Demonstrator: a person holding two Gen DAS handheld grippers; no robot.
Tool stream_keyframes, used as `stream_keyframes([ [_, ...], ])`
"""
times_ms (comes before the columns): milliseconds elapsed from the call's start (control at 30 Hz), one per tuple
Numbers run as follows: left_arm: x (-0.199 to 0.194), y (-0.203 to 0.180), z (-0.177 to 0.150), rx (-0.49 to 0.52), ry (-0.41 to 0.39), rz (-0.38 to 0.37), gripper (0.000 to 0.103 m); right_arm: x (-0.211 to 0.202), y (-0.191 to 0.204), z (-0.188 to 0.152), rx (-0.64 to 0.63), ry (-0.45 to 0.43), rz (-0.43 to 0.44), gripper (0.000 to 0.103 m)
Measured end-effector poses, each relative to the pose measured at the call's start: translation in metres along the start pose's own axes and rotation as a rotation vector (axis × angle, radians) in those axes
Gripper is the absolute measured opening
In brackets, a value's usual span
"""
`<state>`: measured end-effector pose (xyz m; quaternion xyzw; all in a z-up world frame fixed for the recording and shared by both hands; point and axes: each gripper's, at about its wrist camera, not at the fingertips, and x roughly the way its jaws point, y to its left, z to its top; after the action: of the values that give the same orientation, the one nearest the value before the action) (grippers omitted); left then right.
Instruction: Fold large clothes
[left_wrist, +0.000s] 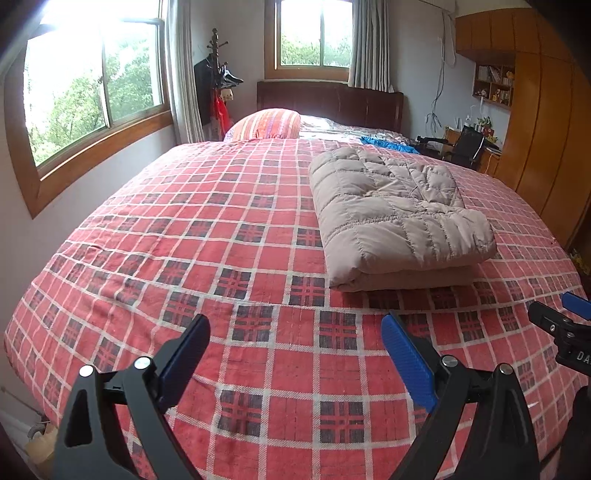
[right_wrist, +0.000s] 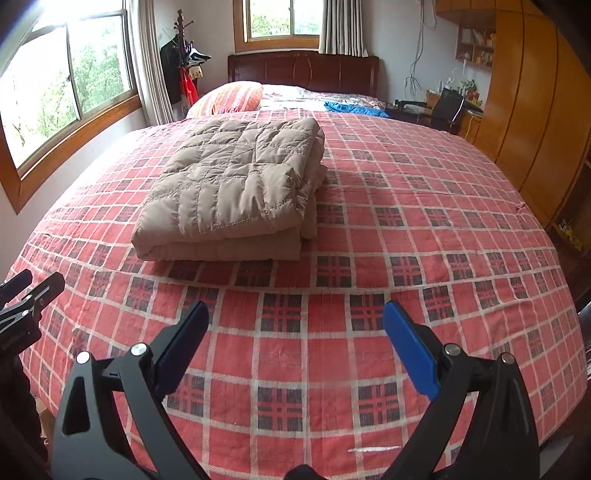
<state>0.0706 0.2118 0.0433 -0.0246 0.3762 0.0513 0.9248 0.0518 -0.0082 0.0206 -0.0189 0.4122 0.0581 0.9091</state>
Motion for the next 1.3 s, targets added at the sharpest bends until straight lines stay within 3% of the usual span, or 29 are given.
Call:
stream_keyframes([
  [467,-0.027,0.001,-0.007,0.007,-0.037,-0.003,0.094,-0.029,0.003,-0.011,-0.003,-0.051,-0.025,0.095],
  [1300,-0.026,-0.006,-0.008,0.036,-0.033,-0.012,0.094,-0.026,0.008,-0.01,-0.01,-0.047,-0.016,0.095],
])
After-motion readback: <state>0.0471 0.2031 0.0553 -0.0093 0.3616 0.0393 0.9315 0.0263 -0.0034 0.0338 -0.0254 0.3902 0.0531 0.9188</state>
